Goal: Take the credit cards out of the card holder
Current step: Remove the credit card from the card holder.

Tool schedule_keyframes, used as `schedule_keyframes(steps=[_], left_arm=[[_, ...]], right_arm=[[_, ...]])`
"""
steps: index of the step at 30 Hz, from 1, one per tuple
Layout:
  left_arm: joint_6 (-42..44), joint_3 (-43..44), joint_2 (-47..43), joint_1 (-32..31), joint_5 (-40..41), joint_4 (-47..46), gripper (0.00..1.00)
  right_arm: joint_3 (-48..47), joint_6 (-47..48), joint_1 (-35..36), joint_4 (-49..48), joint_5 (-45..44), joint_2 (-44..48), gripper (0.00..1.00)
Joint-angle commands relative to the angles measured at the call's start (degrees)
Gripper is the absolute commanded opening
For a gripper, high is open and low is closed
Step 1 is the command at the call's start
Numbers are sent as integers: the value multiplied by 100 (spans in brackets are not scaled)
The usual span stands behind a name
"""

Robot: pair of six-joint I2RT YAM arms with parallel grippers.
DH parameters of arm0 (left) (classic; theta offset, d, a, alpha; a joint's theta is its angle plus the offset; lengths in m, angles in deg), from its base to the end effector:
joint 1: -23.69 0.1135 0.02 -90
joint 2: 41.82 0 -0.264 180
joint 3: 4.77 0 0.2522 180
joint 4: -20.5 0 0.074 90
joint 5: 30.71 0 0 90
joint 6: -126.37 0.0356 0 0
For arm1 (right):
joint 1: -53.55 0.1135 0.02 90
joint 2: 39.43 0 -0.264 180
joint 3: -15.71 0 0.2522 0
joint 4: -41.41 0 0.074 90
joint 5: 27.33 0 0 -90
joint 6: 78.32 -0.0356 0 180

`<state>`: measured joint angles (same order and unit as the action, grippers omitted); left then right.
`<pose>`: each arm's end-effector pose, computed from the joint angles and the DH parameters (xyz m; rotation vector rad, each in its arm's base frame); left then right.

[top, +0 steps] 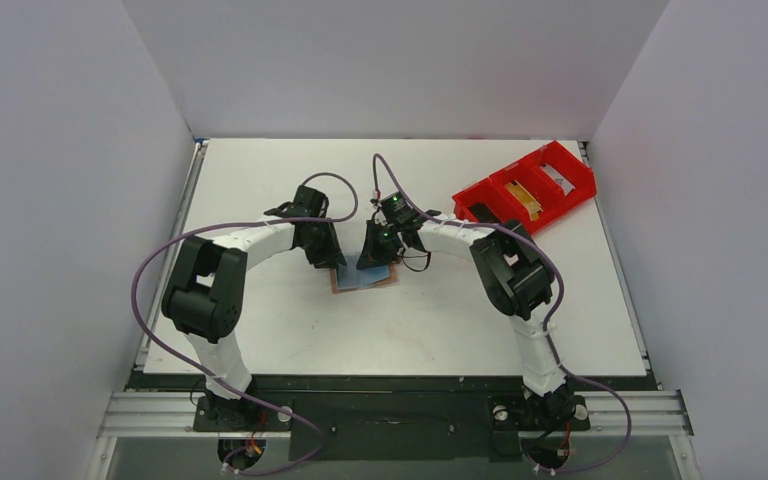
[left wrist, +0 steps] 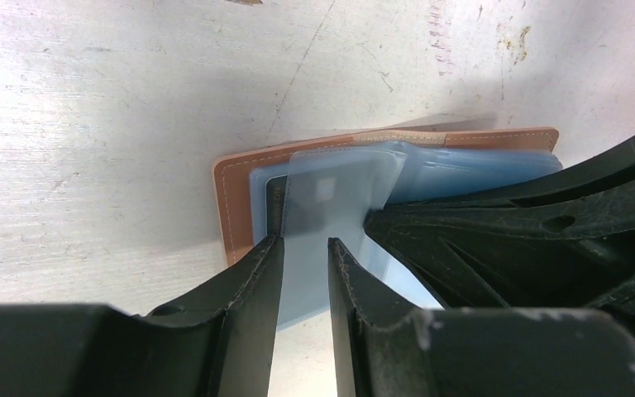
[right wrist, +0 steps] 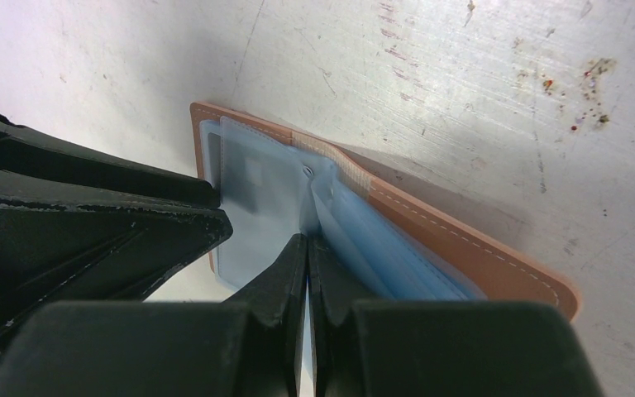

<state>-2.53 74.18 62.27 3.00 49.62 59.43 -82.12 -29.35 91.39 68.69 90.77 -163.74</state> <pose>0.3349 -0.1329 0.1643 -0.3871 2.7583 -0.5230 0.3505 0.2935 0.1341 -0.1484 2.7523 1.1020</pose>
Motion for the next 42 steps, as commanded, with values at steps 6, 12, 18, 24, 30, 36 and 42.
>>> schedule_keyframes(steps=[6,12,18,24,30,36,42], left_arm=[[167,47,-151,3,272,152,25],[179,-26,-170,3,275,137,25],[183,-66,-187,3,277,133,25],[207,-67,-140,-30,190,111,25],[82,-27,109,-245,-76,-52,25],[-69,69,248,-367,-261,-192,25],[-99,177,312,-383,-221,-160,22]], right_arm=[[311,191,-5,474,-518,-275,0],[300,188,-5,475,-523,-282,0],[304,177,-14,472,-523,-288,0],[302,161,-14,448,-510,-290,0],[286,158,-13,449,-500,-287,0],[287,160,-10,448,-488,-282,0],[276,149,-25,449,-477,-254,0]])
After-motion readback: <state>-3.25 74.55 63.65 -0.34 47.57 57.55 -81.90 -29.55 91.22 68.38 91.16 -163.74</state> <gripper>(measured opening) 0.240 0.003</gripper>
